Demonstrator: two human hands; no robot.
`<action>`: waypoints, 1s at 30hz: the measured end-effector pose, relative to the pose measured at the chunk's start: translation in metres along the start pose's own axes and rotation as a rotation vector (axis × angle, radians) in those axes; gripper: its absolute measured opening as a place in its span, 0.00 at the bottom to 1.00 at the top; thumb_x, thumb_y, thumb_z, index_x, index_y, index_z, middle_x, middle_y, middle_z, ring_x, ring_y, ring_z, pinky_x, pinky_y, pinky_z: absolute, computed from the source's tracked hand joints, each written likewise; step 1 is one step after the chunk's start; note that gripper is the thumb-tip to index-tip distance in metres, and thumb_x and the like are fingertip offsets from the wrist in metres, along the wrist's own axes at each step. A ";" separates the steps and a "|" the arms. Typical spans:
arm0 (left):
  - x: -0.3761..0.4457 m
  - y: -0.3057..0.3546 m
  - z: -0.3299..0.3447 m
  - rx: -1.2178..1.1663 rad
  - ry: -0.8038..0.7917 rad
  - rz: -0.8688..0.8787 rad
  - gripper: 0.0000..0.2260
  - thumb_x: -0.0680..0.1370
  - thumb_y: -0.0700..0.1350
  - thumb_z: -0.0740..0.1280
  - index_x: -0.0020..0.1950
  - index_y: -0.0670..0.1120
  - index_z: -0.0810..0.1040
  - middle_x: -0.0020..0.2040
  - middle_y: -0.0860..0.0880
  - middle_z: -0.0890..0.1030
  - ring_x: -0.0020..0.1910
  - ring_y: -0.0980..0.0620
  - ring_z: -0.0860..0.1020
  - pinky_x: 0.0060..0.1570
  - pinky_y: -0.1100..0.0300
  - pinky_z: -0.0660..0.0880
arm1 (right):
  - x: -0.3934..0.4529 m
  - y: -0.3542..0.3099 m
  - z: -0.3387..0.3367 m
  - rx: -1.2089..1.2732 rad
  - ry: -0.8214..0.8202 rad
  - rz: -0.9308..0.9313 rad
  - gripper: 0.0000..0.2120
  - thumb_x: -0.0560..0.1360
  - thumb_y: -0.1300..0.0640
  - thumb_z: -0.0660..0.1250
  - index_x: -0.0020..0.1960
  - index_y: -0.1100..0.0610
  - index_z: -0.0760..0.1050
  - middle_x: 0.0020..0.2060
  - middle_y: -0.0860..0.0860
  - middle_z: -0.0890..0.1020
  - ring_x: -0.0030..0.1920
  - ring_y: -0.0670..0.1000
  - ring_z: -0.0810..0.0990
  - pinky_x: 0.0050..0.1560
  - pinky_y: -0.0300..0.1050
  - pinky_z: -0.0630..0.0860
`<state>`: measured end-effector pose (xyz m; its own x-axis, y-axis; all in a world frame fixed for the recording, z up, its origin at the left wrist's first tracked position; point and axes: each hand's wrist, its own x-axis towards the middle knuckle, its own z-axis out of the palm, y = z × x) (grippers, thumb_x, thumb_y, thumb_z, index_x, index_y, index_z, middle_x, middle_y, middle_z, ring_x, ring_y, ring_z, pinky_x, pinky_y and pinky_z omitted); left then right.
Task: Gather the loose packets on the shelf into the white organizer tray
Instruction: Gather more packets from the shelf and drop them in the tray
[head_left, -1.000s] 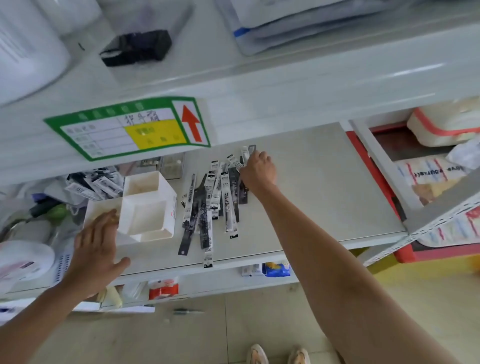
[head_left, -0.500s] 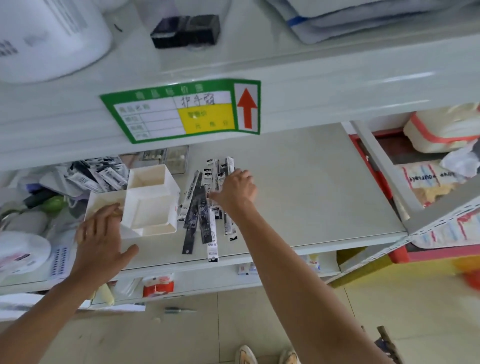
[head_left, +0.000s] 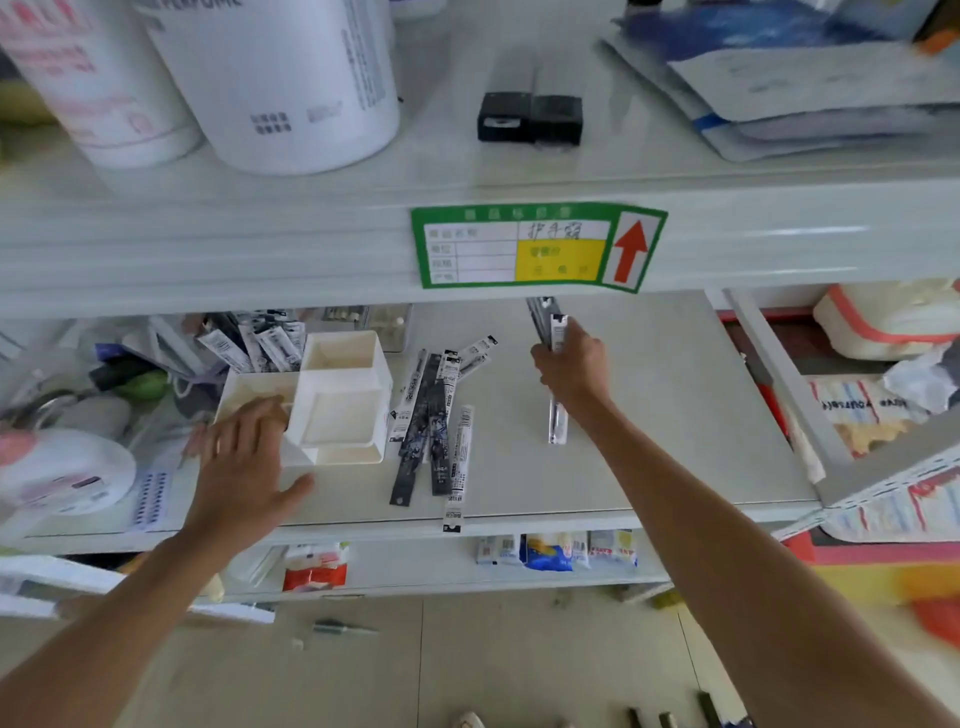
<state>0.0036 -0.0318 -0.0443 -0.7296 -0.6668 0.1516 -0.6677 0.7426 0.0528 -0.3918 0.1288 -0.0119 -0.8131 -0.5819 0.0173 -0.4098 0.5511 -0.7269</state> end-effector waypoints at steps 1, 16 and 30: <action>0.000 -0.001 0.001 -0.006 0.011 0.002 0.34 0.70 0.64 0.64 0.68 0.43 0.70 0.75 0.41 0.68 0.72 0.36 0.68 0.70 0.39 0.63 | -0.006 0.005 -0.012 0.165 0.106 -0.022 0.07 0.70 0.54 0.68 0.48 0.54 0.76 0.37 0.53 0.84 0.36 0.57 0.83 0.35 0.51 0.81; -0.001 0.007 -0.007 -0.008 -0.020 -0.037 0.32 0.70 0.62 0.70 0.67 0.46 0.69 0.74 0.45 0.68 0.73 0.41 0.68 0.72 0.48 0.58 | -0.075 -0.012 0.001 0.343 0.035 -0.254 0.09 0.71 0.40 0.67 0.46 0.43 0.74 0.29 0.41 0.83 0.26 0.39 0.79 0.26 0.35 0.74; -0.009 -0.008 -0.001 -0.100 0.036 0.043 0.25 0.73 0.54 0.69 0.68 0.45 0.74 0.78 0.42 0.71 0.78 0.39 0.68 0.76 0.39 0.66 | -0.113 -0.068 0.081 0.105 0.199 0.020 0.21 0.73 0.42 0.72 0.45 0.61 0.79 0.27 0.55 0.80 0.25 0.54 0.78 0.25 0.45 0.75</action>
<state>0.0154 -0.0313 -0.0449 -0.7504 -0.6328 0.1910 -0.6163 0.7743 0.1438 -0.2386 0.1086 -0.0196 -0.8904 -0.4364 0.1296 -0.3558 0.4896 -0.7960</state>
